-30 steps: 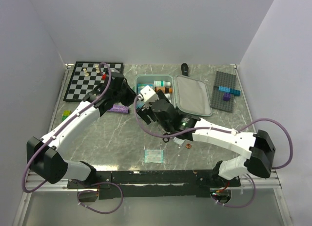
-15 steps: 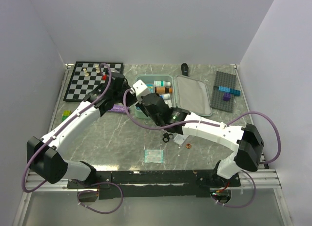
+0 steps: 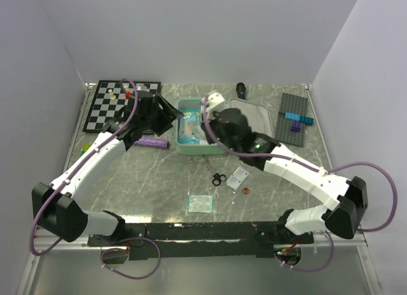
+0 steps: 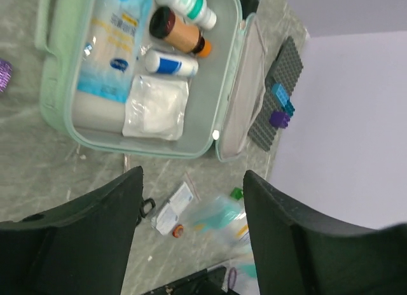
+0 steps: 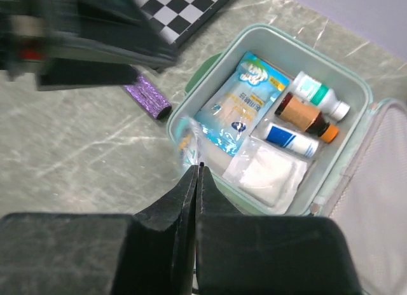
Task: Organize the medicine kit
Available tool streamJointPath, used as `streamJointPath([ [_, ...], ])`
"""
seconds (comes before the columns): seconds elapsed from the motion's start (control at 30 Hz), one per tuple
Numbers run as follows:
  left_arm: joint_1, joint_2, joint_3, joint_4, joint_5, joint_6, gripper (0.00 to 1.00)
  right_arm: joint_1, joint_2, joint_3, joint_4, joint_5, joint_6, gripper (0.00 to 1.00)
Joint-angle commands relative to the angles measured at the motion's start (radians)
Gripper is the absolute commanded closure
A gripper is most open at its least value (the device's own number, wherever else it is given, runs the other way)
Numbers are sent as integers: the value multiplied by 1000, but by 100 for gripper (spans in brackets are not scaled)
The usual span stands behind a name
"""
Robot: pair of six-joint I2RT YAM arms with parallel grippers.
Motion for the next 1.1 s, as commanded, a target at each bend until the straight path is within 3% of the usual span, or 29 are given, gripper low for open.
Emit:
streamJointPath([
  [0.0,41,-103,-35,10,-68,77,30,-130,-39,-40,31,-257,141,100],
  [0.2,61,-216,-206,54,-90,94,31,-257,82,-25,114,-417,218,100],
  [0.6,61,-387,-486,87,-107,56,34,-285,447,201,143,-494,243,100],
  [0.77,62,-415,-535,91,-111,45,34,-285,522,224,183,-546,322,100],
  [1.07,61,-408,-546,97,-111,46,34,-290,571,121,274,-549,433,100],
])
